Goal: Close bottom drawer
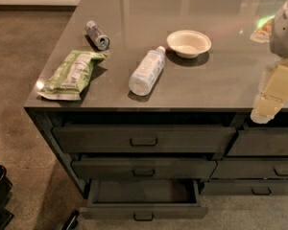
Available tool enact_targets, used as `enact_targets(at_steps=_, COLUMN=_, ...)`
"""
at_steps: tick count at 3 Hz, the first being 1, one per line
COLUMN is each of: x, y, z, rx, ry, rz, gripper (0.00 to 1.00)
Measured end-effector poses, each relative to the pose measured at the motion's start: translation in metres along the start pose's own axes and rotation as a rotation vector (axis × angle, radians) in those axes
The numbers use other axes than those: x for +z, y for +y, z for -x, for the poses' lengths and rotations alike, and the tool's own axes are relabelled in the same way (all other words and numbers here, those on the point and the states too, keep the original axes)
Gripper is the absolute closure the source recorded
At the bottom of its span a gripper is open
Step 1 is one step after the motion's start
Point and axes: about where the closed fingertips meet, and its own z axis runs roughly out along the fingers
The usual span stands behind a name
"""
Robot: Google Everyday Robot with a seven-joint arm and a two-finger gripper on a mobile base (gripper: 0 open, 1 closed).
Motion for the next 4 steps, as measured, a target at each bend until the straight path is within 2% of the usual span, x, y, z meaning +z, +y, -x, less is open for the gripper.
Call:
enact_targets(at_steps=1, x=0.0, y=0.0, z=0.0, rx=0.0, ry=0.0, rz=0.0, gripper=0.0)
enact_targets(at_steps=2, x=0.005, y=0.009, z=-0.006, rx=0.01, ry=-0.035, rz=-0.001, gripper=0.0)
enact_targets(at_steps=3, x=0.025, y=0.041, z=-0.004, rx=-0.025, ry=-0.14, rz=-0.001, gripper=0.0)
enact_targets(at_steps=4, x=0.096, y=0.082, z=-0.006, rx=-0.011, ry=-0.309, rz=0.061, gripper=0.0)
